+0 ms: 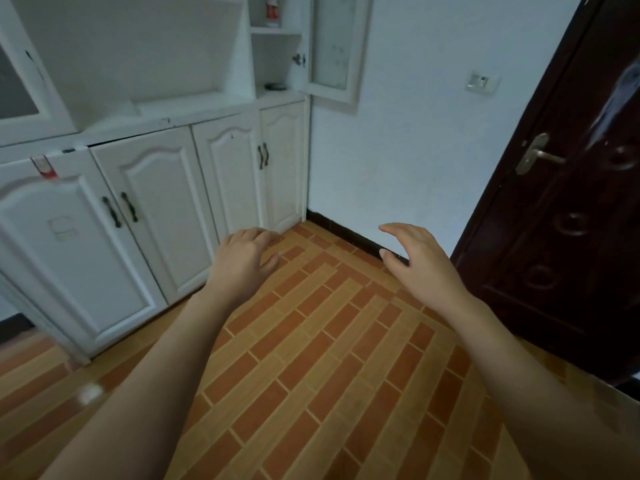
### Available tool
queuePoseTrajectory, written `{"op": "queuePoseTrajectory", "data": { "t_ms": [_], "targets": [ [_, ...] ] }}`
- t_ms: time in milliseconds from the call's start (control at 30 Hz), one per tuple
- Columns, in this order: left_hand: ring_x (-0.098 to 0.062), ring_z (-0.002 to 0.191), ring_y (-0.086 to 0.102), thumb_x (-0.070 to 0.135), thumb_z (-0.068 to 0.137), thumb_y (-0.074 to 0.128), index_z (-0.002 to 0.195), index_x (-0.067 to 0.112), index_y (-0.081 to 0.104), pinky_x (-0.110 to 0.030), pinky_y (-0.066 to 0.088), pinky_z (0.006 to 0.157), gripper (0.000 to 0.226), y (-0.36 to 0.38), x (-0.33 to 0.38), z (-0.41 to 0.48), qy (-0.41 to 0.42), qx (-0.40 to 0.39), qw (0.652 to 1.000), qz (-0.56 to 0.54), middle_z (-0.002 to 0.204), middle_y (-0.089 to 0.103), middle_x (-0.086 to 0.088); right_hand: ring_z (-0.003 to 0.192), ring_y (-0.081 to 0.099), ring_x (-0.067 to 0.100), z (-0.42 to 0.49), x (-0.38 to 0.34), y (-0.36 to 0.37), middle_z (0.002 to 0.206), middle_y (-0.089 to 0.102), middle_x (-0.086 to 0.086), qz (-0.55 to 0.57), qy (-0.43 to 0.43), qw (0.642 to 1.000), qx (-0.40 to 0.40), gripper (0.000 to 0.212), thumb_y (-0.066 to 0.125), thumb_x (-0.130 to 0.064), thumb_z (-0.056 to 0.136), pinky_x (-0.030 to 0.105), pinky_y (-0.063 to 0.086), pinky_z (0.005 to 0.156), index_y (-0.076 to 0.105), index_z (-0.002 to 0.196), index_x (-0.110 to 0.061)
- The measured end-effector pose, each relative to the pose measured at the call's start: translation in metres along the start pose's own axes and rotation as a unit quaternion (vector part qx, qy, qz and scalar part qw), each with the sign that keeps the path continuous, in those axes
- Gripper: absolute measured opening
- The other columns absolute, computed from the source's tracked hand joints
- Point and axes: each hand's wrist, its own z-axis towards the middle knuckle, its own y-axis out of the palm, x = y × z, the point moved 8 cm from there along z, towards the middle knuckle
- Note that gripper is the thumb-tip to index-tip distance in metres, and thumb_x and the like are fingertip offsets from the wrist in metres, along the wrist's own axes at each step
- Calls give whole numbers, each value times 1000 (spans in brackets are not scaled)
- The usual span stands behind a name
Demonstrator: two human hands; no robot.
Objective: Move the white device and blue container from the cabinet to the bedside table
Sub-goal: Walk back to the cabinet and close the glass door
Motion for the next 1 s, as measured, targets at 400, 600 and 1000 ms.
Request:
{"op": "queuePoseTrajectory", "data": {
  "t_ms": [400, 600, 1000],
  "targets": [
    [-28, 114, 50, 33, 90, 49, 122, 18, 51, -43, 36, 97, 35, 61, -42, 149, -12, 11, 1000, -5, 125, 57, -8, 131, 34, 13, 131, 72, 37, 137, 48, -3, -24, 6, 1000, 11, 38, 46, -27, 93, 25, 26, 102, 44, 131, -20],
    [-29, 119, 46, 33, 91, 47, 125, 17, 48, -43, 33, 99, 38, 82, -68, 252, 8, 0, 1000, 2, 129, 54, -9, 132, 33, 14, 227, 99, 45, 139, 47, -2, -26, 19, 999, 29, 38, 45, -26, 94, 22, 24, 102, 44, 132, -20],
    [-27, 118, 48, 35, 92, 44, 123, 18, 50, -43, 34, 99, 37, 147, -91, 403, 18, -25, 1000, 5, 128, 55, -8, 130, 38, 15, 372, 191, 85, 138, 48, -1, 3, 41, 999, 30, 36, 41, -26, 95, 29, 30, 104, 45, 131, -21]
  ]
}}
